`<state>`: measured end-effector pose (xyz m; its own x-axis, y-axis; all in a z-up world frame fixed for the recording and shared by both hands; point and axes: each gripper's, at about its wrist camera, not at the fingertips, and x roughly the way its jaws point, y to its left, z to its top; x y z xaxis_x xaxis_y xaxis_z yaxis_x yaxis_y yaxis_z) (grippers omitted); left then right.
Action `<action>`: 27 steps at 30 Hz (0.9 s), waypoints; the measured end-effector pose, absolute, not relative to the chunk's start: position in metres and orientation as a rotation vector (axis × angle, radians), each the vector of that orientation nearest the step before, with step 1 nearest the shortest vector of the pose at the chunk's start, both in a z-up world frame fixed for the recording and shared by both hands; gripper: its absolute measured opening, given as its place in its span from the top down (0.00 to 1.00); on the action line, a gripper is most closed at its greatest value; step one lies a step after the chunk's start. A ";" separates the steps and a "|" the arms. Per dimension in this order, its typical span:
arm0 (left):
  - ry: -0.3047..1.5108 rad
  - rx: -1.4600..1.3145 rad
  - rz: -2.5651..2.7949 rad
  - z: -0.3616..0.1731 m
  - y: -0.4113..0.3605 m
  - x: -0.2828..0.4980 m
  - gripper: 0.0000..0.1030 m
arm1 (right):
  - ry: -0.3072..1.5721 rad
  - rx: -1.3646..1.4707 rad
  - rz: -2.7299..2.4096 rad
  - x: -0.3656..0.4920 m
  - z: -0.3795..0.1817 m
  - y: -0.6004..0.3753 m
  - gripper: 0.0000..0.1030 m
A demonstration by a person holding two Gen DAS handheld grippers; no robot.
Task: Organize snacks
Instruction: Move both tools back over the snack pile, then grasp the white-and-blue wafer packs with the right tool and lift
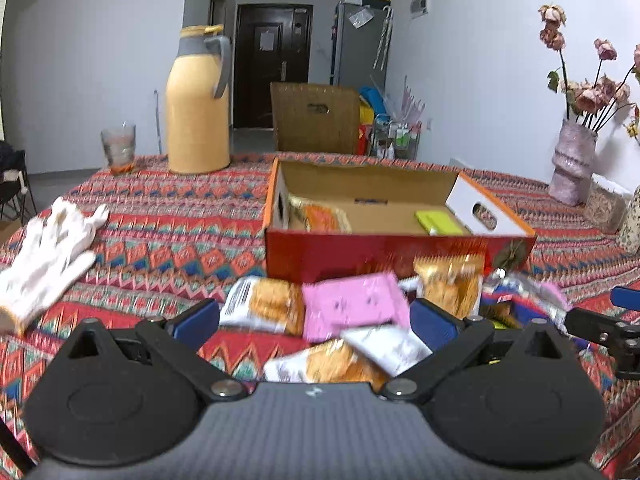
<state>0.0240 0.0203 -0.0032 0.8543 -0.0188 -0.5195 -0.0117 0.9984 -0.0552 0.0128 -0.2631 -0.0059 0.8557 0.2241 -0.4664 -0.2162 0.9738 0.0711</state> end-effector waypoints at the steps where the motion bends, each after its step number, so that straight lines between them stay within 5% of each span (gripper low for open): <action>1: 0.556 -0.060 -0.002 -0.006 0.022 0.022 0.00 | 0.503 0.021 0.236 0.010 -0.009 -0.264 0.00; 27: 0.600 -0.095 0.029 -0.018 0.035 0.028 0.00 | 0.699 -0.043 0.297 0.091 -0.030 -0.266 0.00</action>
